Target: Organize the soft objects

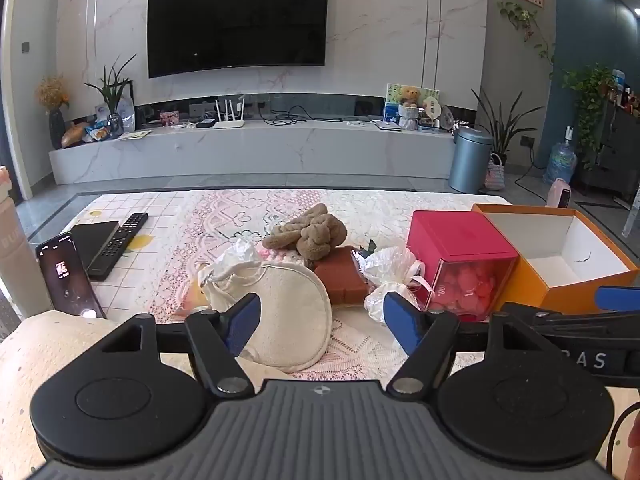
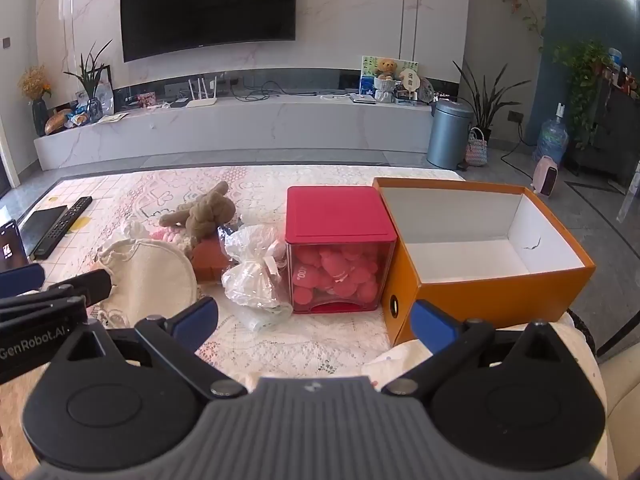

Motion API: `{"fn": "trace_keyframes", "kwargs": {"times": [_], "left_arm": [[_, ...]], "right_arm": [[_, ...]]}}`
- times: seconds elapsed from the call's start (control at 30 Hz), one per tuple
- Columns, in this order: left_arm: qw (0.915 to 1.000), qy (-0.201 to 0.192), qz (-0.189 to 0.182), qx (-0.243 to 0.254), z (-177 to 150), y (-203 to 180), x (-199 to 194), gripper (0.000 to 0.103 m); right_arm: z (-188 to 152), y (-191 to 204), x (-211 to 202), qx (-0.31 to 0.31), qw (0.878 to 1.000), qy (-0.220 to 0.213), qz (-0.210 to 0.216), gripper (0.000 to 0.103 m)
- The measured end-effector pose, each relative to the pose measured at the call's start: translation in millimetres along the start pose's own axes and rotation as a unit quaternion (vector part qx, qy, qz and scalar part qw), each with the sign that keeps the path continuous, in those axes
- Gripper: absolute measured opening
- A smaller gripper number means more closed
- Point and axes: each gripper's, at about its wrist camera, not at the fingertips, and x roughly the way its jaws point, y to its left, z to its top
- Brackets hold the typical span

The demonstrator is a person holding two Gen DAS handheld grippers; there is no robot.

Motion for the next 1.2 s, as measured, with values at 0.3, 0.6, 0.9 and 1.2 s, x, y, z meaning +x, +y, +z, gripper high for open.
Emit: {"fn": "trace_keyframes", "kwargs": {"times": [0.3, 0.6, 0.9, 1.2], "left_arm": [[0.9999, 0.007, -0.001, -0.015, -2, 5, 3, 0.082], [0.9997, 0.018, -0.016, -0.006, -2, 3, 5, 0.076], [0.9996, 0.021, -0.016, -0.011, -4, 4, 6, 0.071], [0.9996, 0.021, -0.017, -0.011, -5, 5, 6, 0.071]], "right_arm": [[-5, 1, -3, 0.013, 1.0, 0.003, 0.004, 0.1], [-1, 7, 7, -0.004, 1.0, 0.015, 0.004, 0.1], [-2, 6, 8, -0.003, 1.0, 0.02, 0.006, 0.1], [-2, 5, 8, 0.0, 1.0, 0.022, 0.005, 0.1]]}}
